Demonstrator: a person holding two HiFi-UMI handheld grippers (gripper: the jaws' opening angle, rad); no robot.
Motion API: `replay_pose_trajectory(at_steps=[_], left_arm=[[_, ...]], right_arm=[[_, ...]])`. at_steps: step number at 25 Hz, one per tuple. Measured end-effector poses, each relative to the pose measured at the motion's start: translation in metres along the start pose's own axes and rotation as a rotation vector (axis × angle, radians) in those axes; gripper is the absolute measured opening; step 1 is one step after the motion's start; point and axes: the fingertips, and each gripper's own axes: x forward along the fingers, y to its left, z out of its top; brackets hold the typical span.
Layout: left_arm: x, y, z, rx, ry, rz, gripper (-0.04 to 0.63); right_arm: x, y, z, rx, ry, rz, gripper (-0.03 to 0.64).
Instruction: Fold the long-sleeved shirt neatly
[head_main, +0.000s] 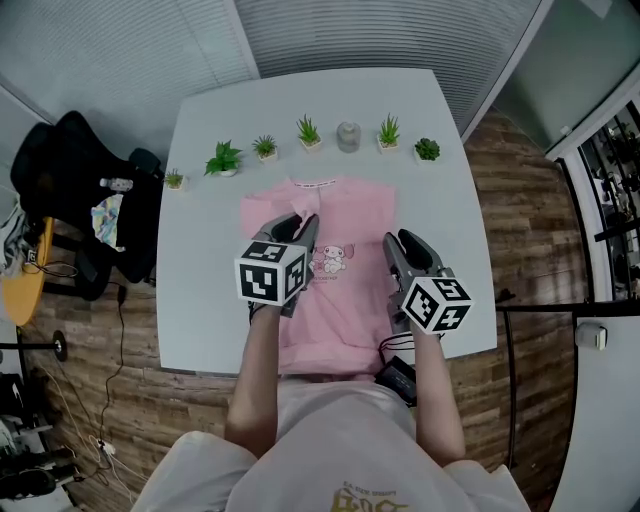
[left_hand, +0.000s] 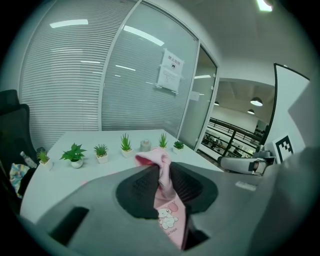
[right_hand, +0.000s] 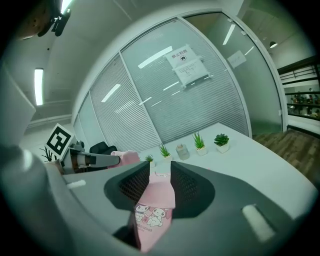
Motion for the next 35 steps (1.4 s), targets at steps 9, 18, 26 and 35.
replay_pose_trajectory(at_steps=[9, 18, 26, 35], left_arm=[[0.036, -0.017, -0.014, 0.011, 0.04, 0.008, 0.078], [0.081, -0.024, -0.043, -0.013, 0.095, 0.023, 0.08], [0.109, -0.025, -0.048, -0.002, 0.063, 0.087, 0.081], [0.145, -0.042, -0.076, 0.076, 0.121, 0.081, 0.094]], right_arm=[[-0.002, -0.012, 0.004, 0.007, 0.006, 0.019, 0.13], [-0.006, -0.036, -0.007, 0.018, 0.039, 0.006, 0.13], [-0.006, -0.053, -0.013, 0.027, 0.063, 0.007, 0.13], [-0.009, -0.074, -0.025, 0.013, 0.103, -0.011, 0.13]])
